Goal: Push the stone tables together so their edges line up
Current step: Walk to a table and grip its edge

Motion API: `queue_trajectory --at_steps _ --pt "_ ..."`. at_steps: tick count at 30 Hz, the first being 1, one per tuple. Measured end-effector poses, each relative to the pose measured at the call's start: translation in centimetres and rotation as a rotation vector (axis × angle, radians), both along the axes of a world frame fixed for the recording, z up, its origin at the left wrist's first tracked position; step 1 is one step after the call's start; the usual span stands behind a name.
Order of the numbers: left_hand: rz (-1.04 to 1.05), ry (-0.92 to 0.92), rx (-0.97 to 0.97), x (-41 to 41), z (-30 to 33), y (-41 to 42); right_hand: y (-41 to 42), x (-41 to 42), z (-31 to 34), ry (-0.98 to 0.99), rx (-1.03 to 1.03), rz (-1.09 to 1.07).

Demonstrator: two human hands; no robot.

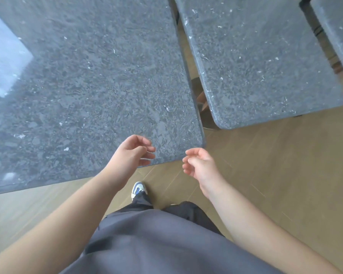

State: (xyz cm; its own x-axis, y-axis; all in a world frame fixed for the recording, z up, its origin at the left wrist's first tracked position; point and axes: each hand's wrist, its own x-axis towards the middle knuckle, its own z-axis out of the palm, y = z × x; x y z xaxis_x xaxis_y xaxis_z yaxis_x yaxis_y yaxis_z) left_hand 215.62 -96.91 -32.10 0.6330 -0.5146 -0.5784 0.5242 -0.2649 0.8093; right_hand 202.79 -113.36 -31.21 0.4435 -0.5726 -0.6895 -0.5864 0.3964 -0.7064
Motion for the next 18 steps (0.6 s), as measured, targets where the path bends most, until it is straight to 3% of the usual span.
queue_trajectory --at_steps 8,18 --pt "0.105 0.099 0.146 -0.3 -2.3 -2.5 -7.2 0.0 -5.3 0.164 0.055 0.066" --pt "0.477 0.315 0.186 -6.6 -4.2 -14.1 -20.4 0.0 -8.8 0.206 0.1 0.424"
